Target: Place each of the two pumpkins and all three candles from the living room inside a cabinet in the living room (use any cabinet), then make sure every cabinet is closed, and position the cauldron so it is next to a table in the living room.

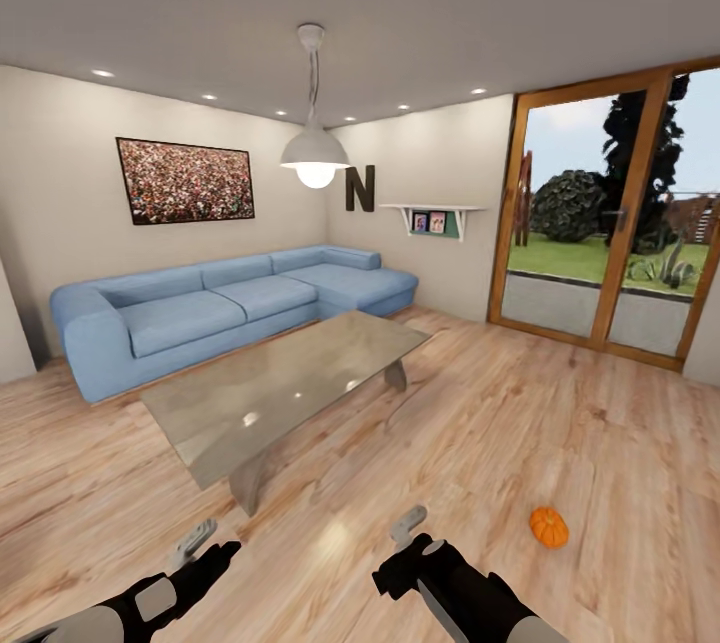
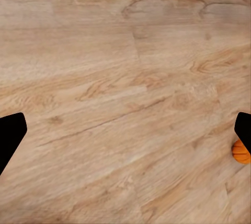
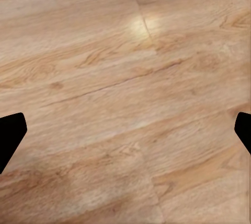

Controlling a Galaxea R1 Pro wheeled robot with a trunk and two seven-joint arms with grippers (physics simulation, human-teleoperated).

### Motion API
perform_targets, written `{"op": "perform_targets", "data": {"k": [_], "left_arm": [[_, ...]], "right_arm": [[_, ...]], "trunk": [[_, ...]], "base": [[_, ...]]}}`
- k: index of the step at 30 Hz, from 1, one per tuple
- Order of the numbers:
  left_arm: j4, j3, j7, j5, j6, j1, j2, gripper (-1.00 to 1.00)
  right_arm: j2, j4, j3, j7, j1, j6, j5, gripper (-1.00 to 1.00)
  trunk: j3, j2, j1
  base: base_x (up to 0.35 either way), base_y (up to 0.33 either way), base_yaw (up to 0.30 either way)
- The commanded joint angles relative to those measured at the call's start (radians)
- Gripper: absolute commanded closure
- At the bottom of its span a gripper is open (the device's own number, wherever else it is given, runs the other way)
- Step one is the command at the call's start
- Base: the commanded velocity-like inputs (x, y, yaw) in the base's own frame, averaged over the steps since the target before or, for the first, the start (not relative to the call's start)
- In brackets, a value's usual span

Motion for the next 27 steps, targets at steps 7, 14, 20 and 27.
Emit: {"op": "perform_targets", "data": {"k": [7,14,20,27], "left_arm": [[0.003,0.0,-0.005,0.011,0.004,-0.002,0.001,-1.0],[0.003,0.0,-0.005,0.011,0.004,-0.002,0.001,-1.0],[0.003,0.0,-0.005,0.011,0.004,-0.002,0.001,-1.0],[0.003,0.0,-0.005,0.011,0.004,-0.001,0.001,-1.0]], "right_arm": [[-0.001,-0.001,0.006,-0.003,-0.001,0.004,-0.01,-1.0],[-0.001,-0.002,0.006,-0.003,-0.001,0.004,-0.01,-1.0],[-0.001,-0.001,0.006,-0.003,-0.001,0.004,-0.01,-1.0],[-0.001,-0.001,0.007,-0.003,-0.001,0.004,-0.01,-1.0]], "trunk": [[-0.001,-0.001,0.0],[-0.001,-0.001,0.0],[-0.001,-0.001,0.0],[-0.001,-0.001,0.0]], "base": [[0.097,-0.062,0.154],[0.017,-0.011,0.096],[0.044,0.028,0.008],[0.187,0.108,0.001]]}}
